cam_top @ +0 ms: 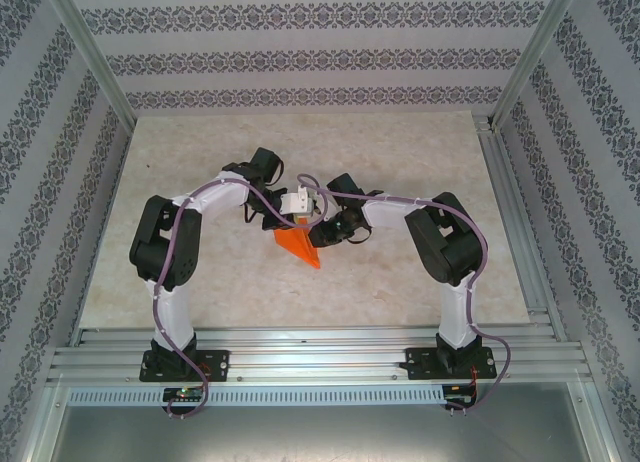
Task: Fold a paper plane with a square sheet of paper (fold left side to right side)
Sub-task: Fourth fold the wing at the center of the table.
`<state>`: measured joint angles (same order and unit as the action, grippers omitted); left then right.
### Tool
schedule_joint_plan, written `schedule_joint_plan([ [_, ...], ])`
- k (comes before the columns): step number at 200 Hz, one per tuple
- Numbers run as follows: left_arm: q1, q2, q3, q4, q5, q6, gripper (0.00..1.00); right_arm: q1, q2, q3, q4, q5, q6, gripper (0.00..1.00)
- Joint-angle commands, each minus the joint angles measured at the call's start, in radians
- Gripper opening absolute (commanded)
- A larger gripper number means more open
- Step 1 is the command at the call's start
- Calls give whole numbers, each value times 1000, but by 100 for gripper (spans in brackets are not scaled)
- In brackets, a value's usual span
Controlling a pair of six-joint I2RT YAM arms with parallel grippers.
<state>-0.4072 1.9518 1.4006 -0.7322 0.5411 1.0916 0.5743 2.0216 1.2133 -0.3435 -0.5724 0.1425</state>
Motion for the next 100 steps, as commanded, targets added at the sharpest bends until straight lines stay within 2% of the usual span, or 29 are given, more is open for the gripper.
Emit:
schedule_joint_plan([
  [1, -18, 29, 24, -51, 32, -8, 0, -1, -5, -22, 31, 3, 15, 15],
  [24, -21, 31, 12, -56, 19, 3, 0, -13, -45, -37, 45, -6, 32, 17],
  [57, -22, 25, -3, -53, 17, 13, 0, -37, -140, -82, 58, 17, 58, 26],
  [100, -22, 22, 3, -55, 23, 13, 0, -2, -200, -123, 82, 4, 74, 37],
])
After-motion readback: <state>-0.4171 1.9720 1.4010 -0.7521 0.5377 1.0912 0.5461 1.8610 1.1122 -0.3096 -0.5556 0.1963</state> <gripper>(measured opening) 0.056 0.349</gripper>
